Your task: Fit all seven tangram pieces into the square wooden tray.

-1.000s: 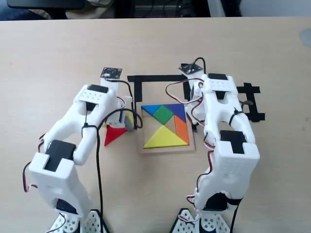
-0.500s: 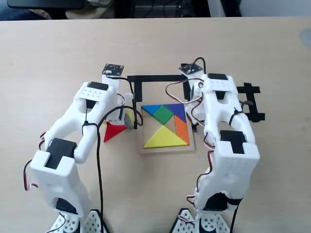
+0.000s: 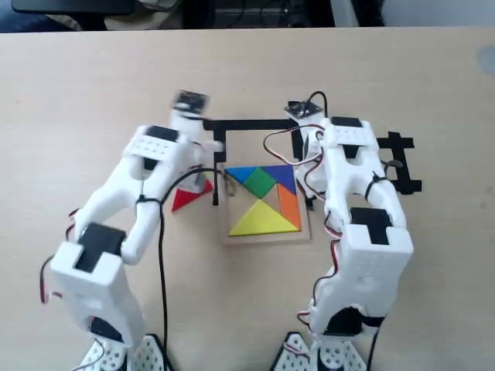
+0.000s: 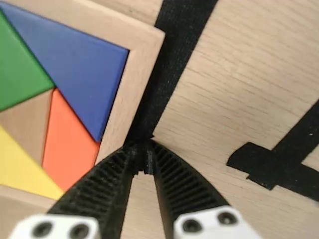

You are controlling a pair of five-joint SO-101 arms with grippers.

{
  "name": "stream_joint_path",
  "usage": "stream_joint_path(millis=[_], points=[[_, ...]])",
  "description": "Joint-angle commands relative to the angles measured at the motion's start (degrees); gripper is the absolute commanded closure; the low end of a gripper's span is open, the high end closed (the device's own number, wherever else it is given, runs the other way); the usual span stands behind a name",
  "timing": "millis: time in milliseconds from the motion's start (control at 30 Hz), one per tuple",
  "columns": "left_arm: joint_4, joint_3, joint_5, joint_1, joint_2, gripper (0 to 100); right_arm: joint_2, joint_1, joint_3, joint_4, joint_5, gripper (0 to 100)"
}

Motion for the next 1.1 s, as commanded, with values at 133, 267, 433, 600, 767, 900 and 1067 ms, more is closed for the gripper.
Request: stream_joint_path(millis=[133,267,433,600,767,900,1067], points=[[1.0,0.3,-1.2,1.6,0.1,93,0.0,-1.0,0.4,0.8,0.7,98.8],[1.1,0.3,-1.1,1.4,-0.2,93,0.0,-1.0,0.4,0.8,0.7,98.8],[9.1,-4.6,-1.0,-1.7,-5.0,91,0.0,-1.0,0.4,0.8,0.7,98.8],[10.1,-6.4,-1.0,-5.9,-9.9,76,0.0,-1.0,0.4,0.8,0.7,98.8],[8.9,-5.6,-1.4,-8.8,-9.6,75,0.0,-0.9,0.4,0.8,0.7,98.8],[7.8,-3.5,-0.3,-8.7,-9.6,74,0.0,-1.0,0.4,0.8,0.7,98.8],[5.4,-1.2,0.5,-7.9,-9.5,70,0.0,-0.9,0.4,0.8,0.7,98.8]])
